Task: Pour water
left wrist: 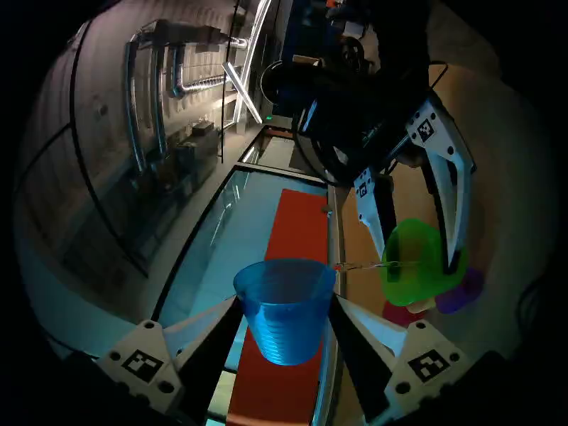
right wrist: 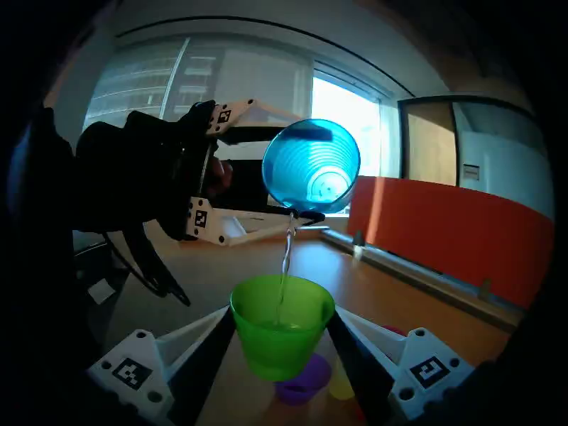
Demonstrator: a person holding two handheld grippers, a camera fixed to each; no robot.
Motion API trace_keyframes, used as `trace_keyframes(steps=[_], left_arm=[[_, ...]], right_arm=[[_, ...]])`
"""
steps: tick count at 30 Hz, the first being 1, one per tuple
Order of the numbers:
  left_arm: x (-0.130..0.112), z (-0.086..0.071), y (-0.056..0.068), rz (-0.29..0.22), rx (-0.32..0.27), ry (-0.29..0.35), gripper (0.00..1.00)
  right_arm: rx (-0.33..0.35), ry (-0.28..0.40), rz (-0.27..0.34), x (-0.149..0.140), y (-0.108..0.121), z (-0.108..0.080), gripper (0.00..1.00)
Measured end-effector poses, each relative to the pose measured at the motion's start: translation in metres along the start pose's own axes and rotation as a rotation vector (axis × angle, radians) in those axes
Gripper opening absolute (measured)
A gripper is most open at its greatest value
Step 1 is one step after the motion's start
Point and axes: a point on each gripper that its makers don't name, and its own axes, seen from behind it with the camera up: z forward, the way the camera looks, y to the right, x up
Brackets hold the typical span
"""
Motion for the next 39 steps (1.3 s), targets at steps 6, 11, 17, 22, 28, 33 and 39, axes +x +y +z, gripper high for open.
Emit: trace_keyframes(steps=[6,11,17,22,28,33,39], left_arm=[[-0.0009,-0.0002,0.0013,0.012,-0.003,-0.002,0.83],[-0.0014,0.0007,0.0003,0.02,0.0,-0.004,0.83],[-0.0019,0.0018,-0.0007,0.043,0.0,-0.005,0.83],[-0.0027,0.0015,-0.0002,0.062,-0.002,-0.008,0.83],[-0.0022,0.0013,-0.0018,0.071,0.0,-0.008,0.83],[-0.0021,0.0013,-0.0016,0.084,-0.001,-0.011,0.83],[-0.0025,0.0013,-0.0007,0.098,-0.004,-0.012,0.83]], right_arm=[[-0.002,0.002,-0.001,0.0001,0.0005,0.0,0.9],[-0.003,0.002,-0.003,0.0003,0.0007,-0.0003,0.9],[-0.004,0.003,-0.004,0.001,0.0009,-0.0007,0.9],[-0.004,0.003,-0.005,0.0006,0.0007,-0.0006,0.9],[-0.006,0.003,-0.007,0.0,0.0014,-0.001,0.9],[-0.007,0.004,-0.008,-0.0001,0.0013,-0.0012,0.9],[-0.007,0.004,-0.01,-0.001,0.001,-0.0009,0.9]])
